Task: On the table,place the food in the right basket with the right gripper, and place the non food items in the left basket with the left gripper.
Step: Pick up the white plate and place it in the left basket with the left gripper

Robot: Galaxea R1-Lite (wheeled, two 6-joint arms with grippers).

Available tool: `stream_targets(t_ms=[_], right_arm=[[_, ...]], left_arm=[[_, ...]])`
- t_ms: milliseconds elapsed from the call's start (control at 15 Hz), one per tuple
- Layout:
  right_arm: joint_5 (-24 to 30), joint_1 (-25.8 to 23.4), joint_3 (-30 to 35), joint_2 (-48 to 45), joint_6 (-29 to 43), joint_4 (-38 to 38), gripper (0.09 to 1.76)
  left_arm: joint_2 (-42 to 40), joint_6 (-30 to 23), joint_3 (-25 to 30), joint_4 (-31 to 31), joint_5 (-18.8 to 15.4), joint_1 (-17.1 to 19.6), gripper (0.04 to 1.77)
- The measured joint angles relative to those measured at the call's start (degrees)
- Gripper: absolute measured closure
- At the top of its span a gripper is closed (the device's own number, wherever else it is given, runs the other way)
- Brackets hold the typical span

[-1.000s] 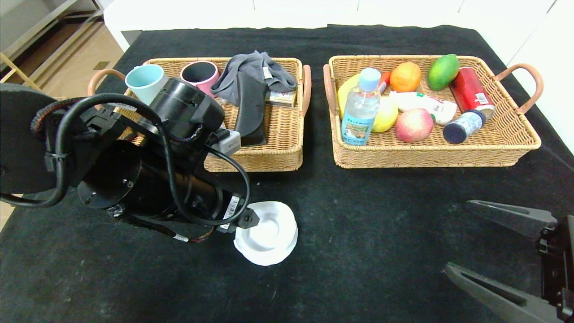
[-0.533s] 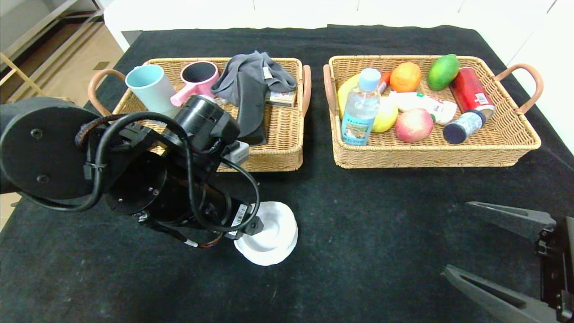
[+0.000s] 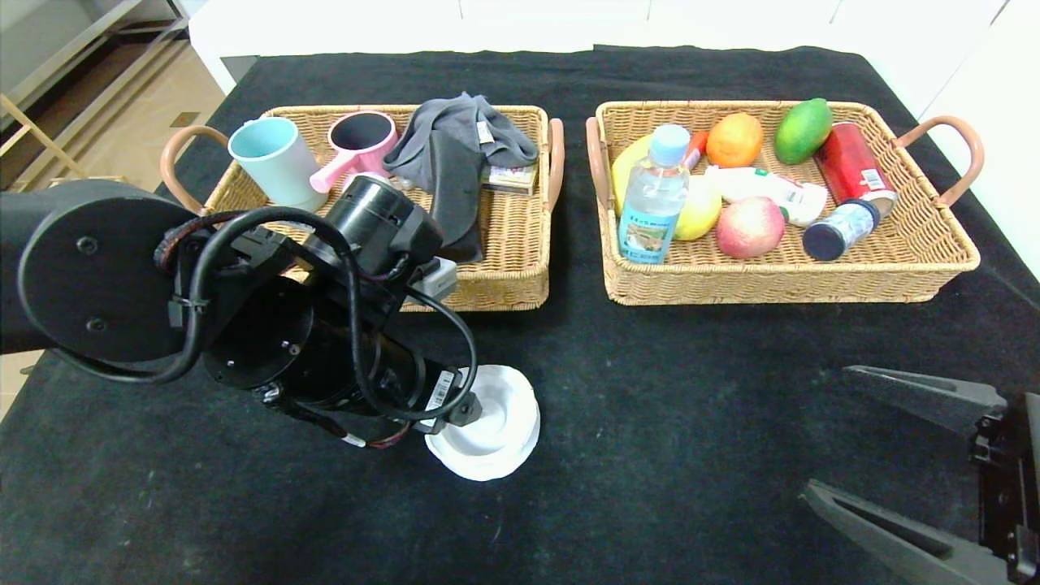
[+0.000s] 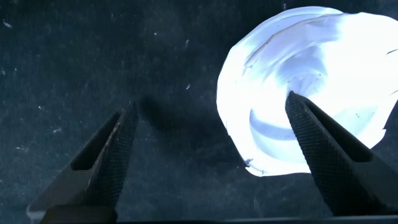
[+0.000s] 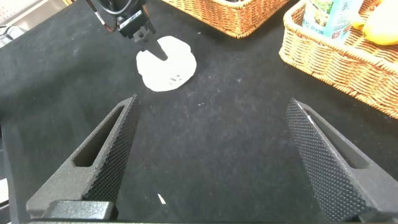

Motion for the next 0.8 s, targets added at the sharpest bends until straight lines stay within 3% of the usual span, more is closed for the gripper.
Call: stream_targets(t_ms=[67, 333, 600, 667, 733, 800], right_arm=[[0.0, 0.0, 0.0, 0.0, 0.0, 0.0, 0.14], [0.1, 0.3, 0.0, 0.0, 0.0, 0.0, 0.14], [0.0, 0.3, 0.1, 0.0, 0.0, 0.0, 0.14], [0.0, 0.3, 0.1, 0.0, 0.0, 0.0, 0.14], [0.0, 0.3, 0.1, 0.0, 0.0, 0.0, 0.14], [0.0, 0.3, 0.1, 0.0, 0.0, 0.0, 0.14]], left_arm=[[0.1, 0.0, 0.0, 0.0, 0.0, 0.0, 0.13], [0.7, 0.0, 0.0, -0.3, -0.1, 0.0, 0.72], [1.1, 0.0, 0.1, -0.3, 0.0, 0.0, 1.06], [1.2, 0.0, 0.1, -0.2, 0.0, 0.0, 1.24], [1.4, 0.0, 0.2, 0.0, 0.5, 0.2, 1.54], [1.5, 0.0, 0.1, -0.1, 0.6, 0.0, 1.63]])
